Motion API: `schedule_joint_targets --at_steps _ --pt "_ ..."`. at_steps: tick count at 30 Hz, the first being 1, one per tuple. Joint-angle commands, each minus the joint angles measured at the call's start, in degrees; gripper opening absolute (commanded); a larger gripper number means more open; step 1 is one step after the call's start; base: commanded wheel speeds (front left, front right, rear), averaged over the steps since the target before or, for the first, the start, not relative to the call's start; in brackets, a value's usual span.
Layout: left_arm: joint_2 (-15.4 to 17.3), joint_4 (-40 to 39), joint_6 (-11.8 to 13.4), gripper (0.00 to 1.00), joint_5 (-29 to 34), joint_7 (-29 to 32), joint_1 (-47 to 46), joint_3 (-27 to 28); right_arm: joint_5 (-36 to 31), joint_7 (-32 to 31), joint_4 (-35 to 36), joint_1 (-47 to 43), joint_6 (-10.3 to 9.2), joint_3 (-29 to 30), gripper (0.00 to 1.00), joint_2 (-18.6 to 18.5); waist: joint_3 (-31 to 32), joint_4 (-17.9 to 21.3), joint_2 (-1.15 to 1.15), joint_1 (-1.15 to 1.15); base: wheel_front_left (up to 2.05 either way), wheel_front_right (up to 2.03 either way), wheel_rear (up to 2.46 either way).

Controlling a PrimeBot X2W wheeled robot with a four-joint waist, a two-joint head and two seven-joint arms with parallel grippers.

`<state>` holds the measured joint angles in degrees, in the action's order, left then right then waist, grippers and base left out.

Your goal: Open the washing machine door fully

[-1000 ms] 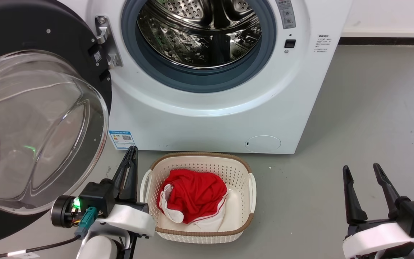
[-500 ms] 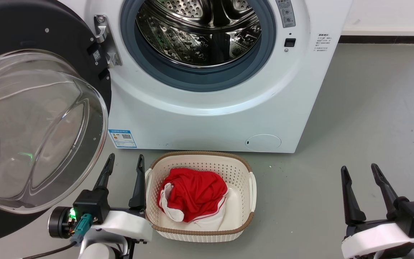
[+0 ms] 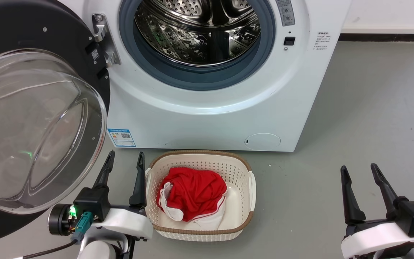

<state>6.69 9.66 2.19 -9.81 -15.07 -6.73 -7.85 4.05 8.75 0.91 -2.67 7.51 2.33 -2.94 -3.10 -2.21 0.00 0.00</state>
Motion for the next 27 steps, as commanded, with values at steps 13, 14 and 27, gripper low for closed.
schedule_joint_targets --at_steps 13,14,27 --pt "-0.5 2.0 -0.9 0.0 -6.6 2.0 0.5 1.4 7.5 -0.8 -2.3 -0.1 0.01 -0.3 0.0 -0.3 0.1 0.1 0.0 0.0 0.0 0.0 0.0" --pt "-0.5 2.0 -1.1 0.0 -7.7 2.3 0.5 1.6 8.8 -0.9 -2.5 0.1 0.01 -0.3 0.0 -0.4 0.1 0.1 0.0 0.0 0.0 0.0 0.0" --pt "-1.1 2.2 -2.6 0.0 -20.9 5.6 0.5 3.8 23.7 -2.7 -4.8 1.8 0.0 -0.5 0.0 -1.1 0.4 0.4 0.0 0.0 0.0 0.0 0.0"
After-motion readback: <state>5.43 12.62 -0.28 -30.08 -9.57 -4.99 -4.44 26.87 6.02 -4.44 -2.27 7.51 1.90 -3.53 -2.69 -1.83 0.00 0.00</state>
